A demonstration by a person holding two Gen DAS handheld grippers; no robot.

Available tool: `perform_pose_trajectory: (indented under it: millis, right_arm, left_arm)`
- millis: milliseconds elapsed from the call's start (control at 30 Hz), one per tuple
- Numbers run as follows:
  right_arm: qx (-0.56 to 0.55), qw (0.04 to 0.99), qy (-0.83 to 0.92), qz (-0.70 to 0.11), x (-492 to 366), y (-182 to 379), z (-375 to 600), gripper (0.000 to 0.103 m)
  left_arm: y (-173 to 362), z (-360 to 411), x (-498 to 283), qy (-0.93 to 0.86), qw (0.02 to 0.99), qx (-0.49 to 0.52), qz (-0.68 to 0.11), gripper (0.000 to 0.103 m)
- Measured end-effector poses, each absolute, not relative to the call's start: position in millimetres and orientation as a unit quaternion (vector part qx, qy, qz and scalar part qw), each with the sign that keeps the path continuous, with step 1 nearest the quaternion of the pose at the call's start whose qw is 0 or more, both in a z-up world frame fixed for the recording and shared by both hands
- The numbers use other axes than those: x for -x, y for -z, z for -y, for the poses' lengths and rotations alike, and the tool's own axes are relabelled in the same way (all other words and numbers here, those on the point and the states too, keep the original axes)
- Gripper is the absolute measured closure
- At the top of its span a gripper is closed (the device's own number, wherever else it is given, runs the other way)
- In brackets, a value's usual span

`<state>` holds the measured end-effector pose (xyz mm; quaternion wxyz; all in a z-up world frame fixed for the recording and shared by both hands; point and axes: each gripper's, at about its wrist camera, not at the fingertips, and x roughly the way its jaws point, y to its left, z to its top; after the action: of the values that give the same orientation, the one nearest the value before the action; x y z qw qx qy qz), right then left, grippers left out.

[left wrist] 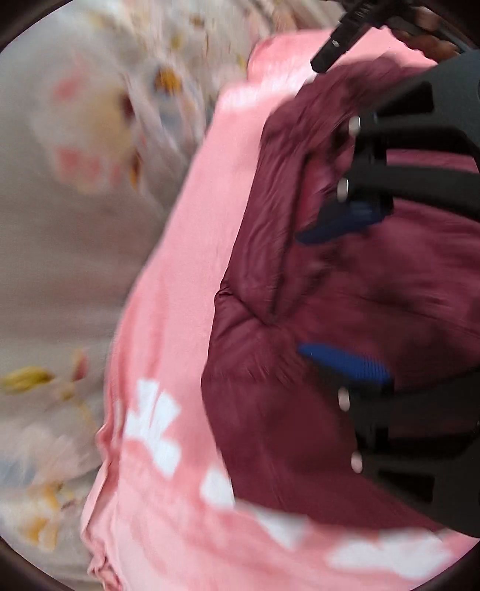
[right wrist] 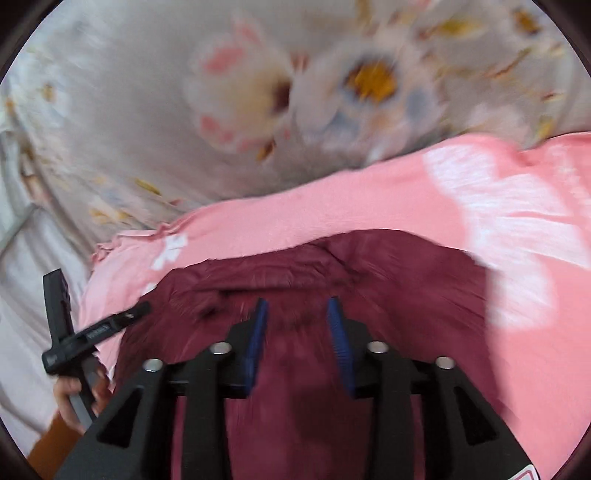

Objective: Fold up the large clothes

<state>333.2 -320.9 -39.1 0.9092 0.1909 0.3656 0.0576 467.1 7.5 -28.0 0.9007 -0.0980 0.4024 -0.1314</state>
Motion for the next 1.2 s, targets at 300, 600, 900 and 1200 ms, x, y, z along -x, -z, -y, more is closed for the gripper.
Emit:
perform_pose_trajectory:
  millis: [300, 600, 900, 1200]
  right_arm:
    - [-0.193, 0.896, 0.039, -0.397, -70.7, 18.6, 387.4, 0.033]
    - [-0.329, 0.854, 0.039, -0.402, 25.8, 79.4, 388.4, 0.033]
    - [-0.380, 0.833, -0.005, -0.402, 4.5, 106.2, 357.6, 0.032]
    - [-0.410, 0.831, -0.012, -0.376, -6.0, 102.8, 354.2, 0.093]
  left_arm:
    - [16.8, -150.2, -265.8, 0.130, 0.869, 0.142, -0.455, 0.032]
    - [73.5, -198.9, -157.3, 0.132, 0.831, 0.227, -0.490, 0.032]
    - [94.2, -186.2, -147.8, 0.140, 0.819, 0.278, -0.482, 0.045]
    - [91.6, -187.8, -141.6, 0.128, 0.824, 0.280, -0.476, 0.091]
